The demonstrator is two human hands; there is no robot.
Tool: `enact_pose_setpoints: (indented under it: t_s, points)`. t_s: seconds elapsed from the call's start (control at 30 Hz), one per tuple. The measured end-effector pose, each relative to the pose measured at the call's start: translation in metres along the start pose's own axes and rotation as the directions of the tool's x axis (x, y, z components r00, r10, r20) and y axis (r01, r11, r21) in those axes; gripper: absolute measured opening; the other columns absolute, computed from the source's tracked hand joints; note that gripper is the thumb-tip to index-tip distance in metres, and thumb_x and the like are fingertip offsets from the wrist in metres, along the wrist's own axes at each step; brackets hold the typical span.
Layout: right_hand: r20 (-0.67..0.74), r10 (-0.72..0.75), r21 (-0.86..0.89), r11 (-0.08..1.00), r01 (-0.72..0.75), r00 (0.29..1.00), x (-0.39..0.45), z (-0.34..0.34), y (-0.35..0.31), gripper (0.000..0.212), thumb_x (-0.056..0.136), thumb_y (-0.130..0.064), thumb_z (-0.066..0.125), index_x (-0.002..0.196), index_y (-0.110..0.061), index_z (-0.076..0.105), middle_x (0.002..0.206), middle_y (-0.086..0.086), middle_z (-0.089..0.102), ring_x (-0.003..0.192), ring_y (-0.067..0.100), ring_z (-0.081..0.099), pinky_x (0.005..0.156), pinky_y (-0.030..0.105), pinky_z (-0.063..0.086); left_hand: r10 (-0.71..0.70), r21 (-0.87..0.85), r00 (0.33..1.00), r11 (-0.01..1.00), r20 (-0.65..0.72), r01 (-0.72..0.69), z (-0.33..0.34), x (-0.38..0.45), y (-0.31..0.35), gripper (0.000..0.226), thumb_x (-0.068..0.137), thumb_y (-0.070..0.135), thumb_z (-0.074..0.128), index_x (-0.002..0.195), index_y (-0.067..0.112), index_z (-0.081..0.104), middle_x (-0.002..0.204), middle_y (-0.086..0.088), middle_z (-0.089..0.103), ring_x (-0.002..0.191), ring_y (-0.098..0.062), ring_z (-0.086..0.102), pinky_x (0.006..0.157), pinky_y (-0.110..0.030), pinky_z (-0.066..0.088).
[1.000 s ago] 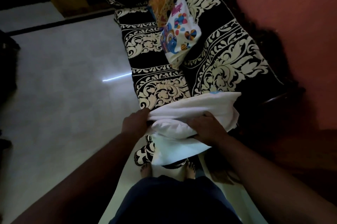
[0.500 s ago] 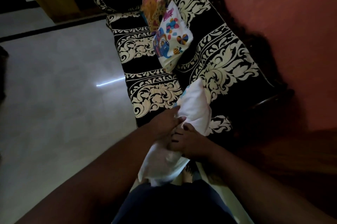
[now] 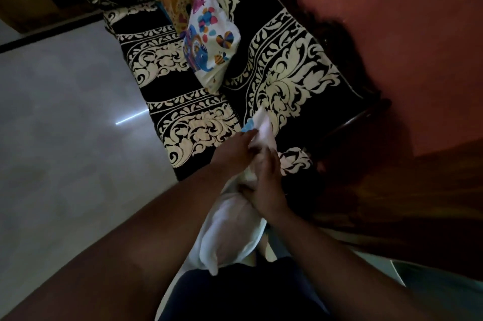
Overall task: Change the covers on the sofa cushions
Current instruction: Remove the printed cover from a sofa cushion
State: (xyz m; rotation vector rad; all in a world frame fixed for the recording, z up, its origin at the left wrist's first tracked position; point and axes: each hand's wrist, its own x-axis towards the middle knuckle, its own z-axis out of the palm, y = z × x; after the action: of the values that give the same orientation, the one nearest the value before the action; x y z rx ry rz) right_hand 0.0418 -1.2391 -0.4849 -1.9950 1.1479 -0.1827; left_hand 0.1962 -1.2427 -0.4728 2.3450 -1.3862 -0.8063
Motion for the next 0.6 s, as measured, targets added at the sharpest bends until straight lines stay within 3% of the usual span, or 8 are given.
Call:
enact_pose_setpoints:
  t_s: [0.07,0.17,0.23,0.27,0.37,0.43,0.5,0.6]
  points:
    - [0.073,0.030,-0.014,0.999,-0.029,0.997,-0.015,0.004,0.003,0.126,0.081,-0.034,0.083,0.160,-0.016,-0.013,0.164,0.017,-0.023,0.154,0.029,-0.015,0.123,0.033,0.013,-0.010,0.052,0.994,0.999,-0.107,0.016,-0.001,0.013,0.005,0.027,0.100,0.042,0.046,0.120,0.033,0.063,0.111,-0.001,0.068,0.100,-0.024,0.066,0.072,-0.032,0.045]
    - [0.161,0.058,-0.051,0.997,-0.050,0.985,-0.023,0.002,0.021,0.122,0.088,-0.027,0.076,0.152,-0.024,-0.028,0.160,0.006,-0.031,0.154,0.028,-0.014,0.125,0.036,0.014,-0.185,-0.053,0.945,0.983,-0.270,0.177,-0.006,0.029,-0.007,0.022,0.102,0.030,0.044,0.103,0.019,0.063,0.097,-0.006,0.069,0.090,-0.028,0.066,0.069,-0.032,0.042]
    - [0.163,0.095,-0.064,0.994,-0.086,0.982,-0.019,-0.005,0.036,0.122,0.085,-0.025,0.078,0.157,-0.026,-0.021,0.166,0.008,-0.022,0.156,0.029,-0.001,0.122,0.038,0.020,-0.308,-0.113,0.907,0.951,-0.287,0.287,-0.004,0.039,-0.027,0.023,0.102,0.027,0.046,0.105,0.010,0.062,0.103,-0.014,0.071,0.097,-0.032,0.067,0.075,-0.036,0.047]
    - [0.144,0.110,-0.075,0.992,-0.100,0.983,-0.014,-0.009,0.042,0.122,0.081,-0.026,0.079,0.159,-0.026,-0.015,0.168,0.010,-0.016,0.155,0.031,0.005,0.121,0.040,0.022,-0.315,-0.078,0.925,0.949,-0.214,0.305,0.000,0.040,-0.033,0.025,0.101,0.028,0.048,0.107,0.007,0.063,0.107,-0.016,0.070,0.101,-0.034,0.067,0.080,-0.038,0.049]
    - [-0.040,0.199,-0.151,0.968,-0.202,0.979,-0.007,-0.013,0.039,0.115,0.076,-0.039,0.079,0.160,-0.019,0.004,0.166,0.015,0.007,0.150,0.036,0.019,0.116,0.050,0.032,-0.234,-0.033,0.972,0.971,0.023,0.235,0.023,0.032,-0.028,0.030,0.100,0.033,0.049,0.117,0.011,0.059,0.116,-0.015,0.068,0.107,-0.034,0.065,0.083,-0.038,0.049]
    - [-0.167,0.296,-0.209,0.921,-0.328,0.940,-0.009,-0.009,0.028,0.117,0.072,-0.057,0.078,0.159,-0.019,0.010,0.159,0.013,0.022,0.142,0.036,0.031,0.106,0.051,0.041,-0.182,-0.154,0.983,0.972,-0.011,0.178,0.034,0.018,-0.015,0.038,0.102,0.039,0.046,0.132,0.017,0.053,0.127,-0.012,0.064,0.116,-0.033,0.062,0.089,-0.037,0.047]
    - [-0.148,0.368,-0.171,0.905,-0.390,0.918,-0.010,-0.008,0.030,0.120,0.067,-0.065,0.078,0.157,-0.024,0.010,0.148,0.014,0.037,0.132,0.036,0.043,0.100,0.049,0.046,-0.176,-0.253,0.981,0.956,-0.078,0.151,0.044,-0.004,-0.008,0.056,0.101,0.053,0.043,0.148,0.022,0.039,0.146,-0.009,0.051,0.130,-0.031,0.053,0.101,-0.040,0.045]
    - [-0.059,0.267,0.004,0.964,-0.268,0.962,0.001,-0.018,0.039,0.092,0.080,-0.043,0.078,0.154,-0.022,0.027,0.138,0.014,0.057,0.125,0.034,0.057,0.103,0.043,0.047,-0.115,-0.105,0.992,0.987,0.043,0.119,0.063,-0.039,-0.018,0.069,0.100,0.062,0.039,0.159,0.034,0.017,0.157,-0.008,0.031,0.134,-0.034,0.048,0.104,-0.047,0.046]
